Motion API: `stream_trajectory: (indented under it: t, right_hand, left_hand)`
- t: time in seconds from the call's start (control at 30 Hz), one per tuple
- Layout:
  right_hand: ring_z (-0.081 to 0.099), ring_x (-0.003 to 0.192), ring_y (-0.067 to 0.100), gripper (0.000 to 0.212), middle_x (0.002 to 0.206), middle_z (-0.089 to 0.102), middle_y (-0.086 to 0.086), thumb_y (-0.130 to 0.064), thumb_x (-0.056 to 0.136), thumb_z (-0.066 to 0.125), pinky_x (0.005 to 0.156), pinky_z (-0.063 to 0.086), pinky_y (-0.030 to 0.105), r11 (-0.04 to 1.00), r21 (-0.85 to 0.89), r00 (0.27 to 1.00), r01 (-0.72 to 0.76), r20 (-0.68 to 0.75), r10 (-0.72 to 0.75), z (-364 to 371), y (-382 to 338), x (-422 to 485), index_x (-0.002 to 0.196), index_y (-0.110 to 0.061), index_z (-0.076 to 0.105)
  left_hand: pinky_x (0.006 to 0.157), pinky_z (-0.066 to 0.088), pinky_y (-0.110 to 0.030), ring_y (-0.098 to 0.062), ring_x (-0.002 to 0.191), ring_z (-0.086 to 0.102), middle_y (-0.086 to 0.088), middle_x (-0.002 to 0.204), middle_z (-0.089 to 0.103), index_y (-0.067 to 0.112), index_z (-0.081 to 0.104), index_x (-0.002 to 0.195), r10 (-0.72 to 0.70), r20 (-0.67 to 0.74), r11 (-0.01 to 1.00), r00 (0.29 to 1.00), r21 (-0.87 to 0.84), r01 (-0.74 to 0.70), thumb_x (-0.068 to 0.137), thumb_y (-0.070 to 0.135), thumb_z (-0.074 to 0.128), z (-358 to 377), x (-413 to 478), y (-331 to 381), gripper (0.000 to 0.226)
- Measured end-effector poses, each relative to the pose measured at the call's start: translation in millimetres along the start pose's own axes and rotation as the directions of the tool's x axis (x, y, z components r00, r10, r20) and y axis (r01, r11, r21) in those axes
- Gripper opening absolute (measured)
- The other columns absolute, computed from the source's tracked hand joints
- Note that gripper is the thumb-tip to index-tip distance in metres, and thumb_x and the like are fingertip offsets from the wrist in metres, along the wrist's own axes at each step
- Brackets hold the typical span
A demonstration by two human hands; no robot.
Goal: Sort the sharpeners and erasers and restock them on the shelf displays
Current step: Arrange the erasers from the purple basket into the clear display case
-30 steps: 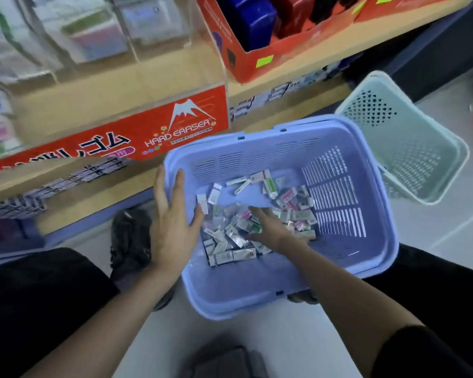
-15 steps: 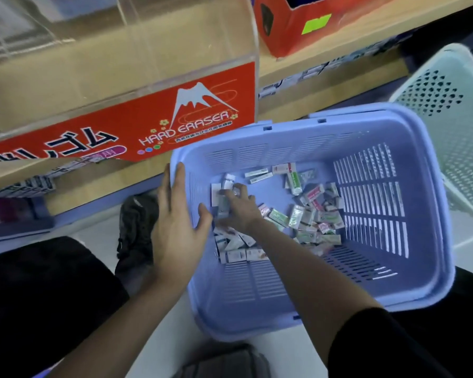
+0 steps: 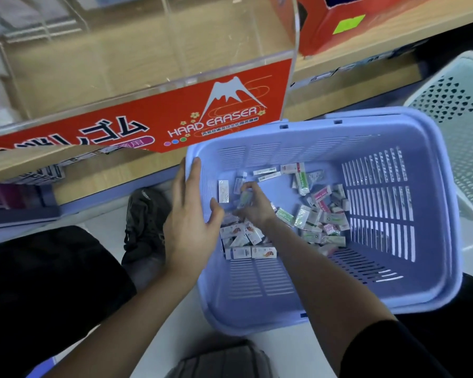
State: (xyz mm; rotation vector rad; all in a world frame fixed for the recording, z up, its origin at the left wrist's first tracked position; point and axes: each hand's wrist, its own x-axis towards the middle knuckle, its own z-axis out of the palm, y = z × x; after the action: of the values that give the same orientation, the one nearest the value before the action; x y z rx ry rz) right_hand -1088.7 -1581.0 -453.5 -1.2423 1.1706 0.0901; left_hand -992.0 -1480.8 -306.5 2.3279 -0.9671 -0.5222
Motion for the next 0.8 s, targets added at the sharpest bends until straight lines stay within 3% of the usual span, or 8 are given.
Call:
stream_trajectory:
  t: [0.13, 0.37, 0.43, 0.5, 0.53, 0.6, 0.73, 0.8]
  right_hand:
    - [0.054, 0.047, 0.012, 0.048, 0.096, 0.054, 0.013, 0.014, 0.075, 0.067, 0.038, 0.044, 0.022, 0.956, 0.282, 0.984, -0.086, -0.124, 0.125, -3, -3, -21, 0.097, -0.021, 0.043]
    - [0.055, 0.059, 0.012, 0.045, 0.082, 0.051, 0.011, 0.014, 0.082, 0.060, 0.051, 0.046, 0.022, 0.840, 0.541, 0.999, 0.039, -0.037, -0.023, -18, -30, -74, 0.106, -0.021, 0.044]
    - [0.054, 0.073, 0.020, 0.045, 0.083, 0.049, 0.011, 0.012, 0.083, 0.059, 0.061, 0.045, 0.026, 0.835, 0.543, 0.995, 0.088, -0.007, -0.100, -26, -47, -96, 0.107, -0.024, 0.045]
    - [0.059, 0.087, 0.025, 0.047, 0.088, 0.054, 0.006, 0.014, 0.085, 0.054, 0.074, 0.046, 0.027, 0.815, 0.566, 0.989, 0.120, 0.004, -0.149, -32, -64, -118, 0.113, -0.022, 0.044]
    - [0.062, 0.090, 0.025, 0.048, 0.091, 0.057, 0.007, 0.015, 0.085, 0.054, 0.077, 0.047, 0.027, 0.801, 0.583, 0.984, 0.138, 0.012, -0.178, -34, -72, -129, 0.114, -0.022, 0.044]
    - [0.068, 0.088, 0.024, 0.050, 0.089, 0.059, 0.012, 0.013, 0.085, 0.054, 0.072, 0.050, 0.023, 0.795, 0.586, 0.974, 0.161, 0.038, -0.225, -35, -87, -150, 0.117, -0.024, 0.044]
    - [0.070, 0.085, 0.026, 0.051, 0.090, 0.066, 0.015, 0.012, 0.086, 0.054, 0.058, 0.049, 0.019, 0.804, 0.550, 0.945, 0.228, 0.075, -0.319, -34, -115, -188, 0.121, -0.023, 0.044]
    - [0.071, 0.084, 0.026, 0.050, 0.089, 0.067, 0.015, 0.012, 0.086, 0.054, 0.057, 0.049, 0.019, 0.809, 0.522, 0.924, 0.270, 0.095, -0.370, -33, -127, -204, 0.118, -0.024, 0.046]
  left_hand:
    - [0.057, 0.042, -0.028, -0.034, 0.081, 0.063, -0.010, 0.153, 0.028, 0.019, 0.029, 0.146, 0.009, 0.017, 1.000, 1.000, 0.003, -0.009, 0.086, 0.023, 0.051, 0, 1, -3, 0.064]
    - [0.058, 0.043, -0.033, -0.037, 0.100, 0.060, -0.007, 0.157, 0.014, 0.017, 0.023, 0.148, -0.012, 0.050, 0.999, 0.999, 0.052, 0.009, 0.091, 0.021, 0.055, -6, 1, 5, 0.065]
    - [0.071, 0.046, -0.034, -0.035, 0.115, 0.053, -0.013, 0.156, 0.012, 0.014, 0.030, 0.146, 0.027, 0.023, 0.999, 0.999, 0.023, -0.027, 0.091, 0.018, 0.057, -14, -4, 8, 0.061]
    - [0.094, 0.039, -0.032, -0.032, 0.126, 0.041, -0.019, 0.149, 0.024, 0.009, 0.047, 0.135, 0.125, -0.036, 0.992, 0.992, -0.016, -0.125, 0.091, 0.017, 0.058, -22, -11, 10, 0.047]
    - [0.099, 0.036, -0.033, -0.031, 0.126, 0.040, -0.019, 0.143, 0.035, 0.008, 0.055, 0.127, 0.171, -0.049, 0.985, 0.984, -0.026, -0.173, 0.091, 0.022, 0.055, -27, -14, 10, 0.039]
    - [0.095, 0.039, -0.032, -0.025, 0.114, 0.049, -0.011, 0.125, 0.050, 0.008, 0.060, 0.116, 0.230, -0.020, 0.968, 0.973, -0.103, -0.231, 0.091, 0.033, 0.048, -38, -20, 15, 0.037]
    - [0.074, 0.041, -0.010, -0.003, 0.091, 0.055, 0.001, 0.116, 0.052, 0.015, 0.053, 0.125, 0.186, 0.077, 0.921, 0.980, -0.361, -0.146, 0.092, 0.023, 0.058, -62, -30, 36, 0.034]
    - [0.070, 0.040, -0.007, 0.005, 0.083, 0.054, 0.001, 0.109, 0.054, 0.016, 0.055, 0.124, 0.170, 0.081, 0.889, 0.982, -0.443, -0.118, 0.091, 0.019, 0.060, -74, -31, 43, 0.033]
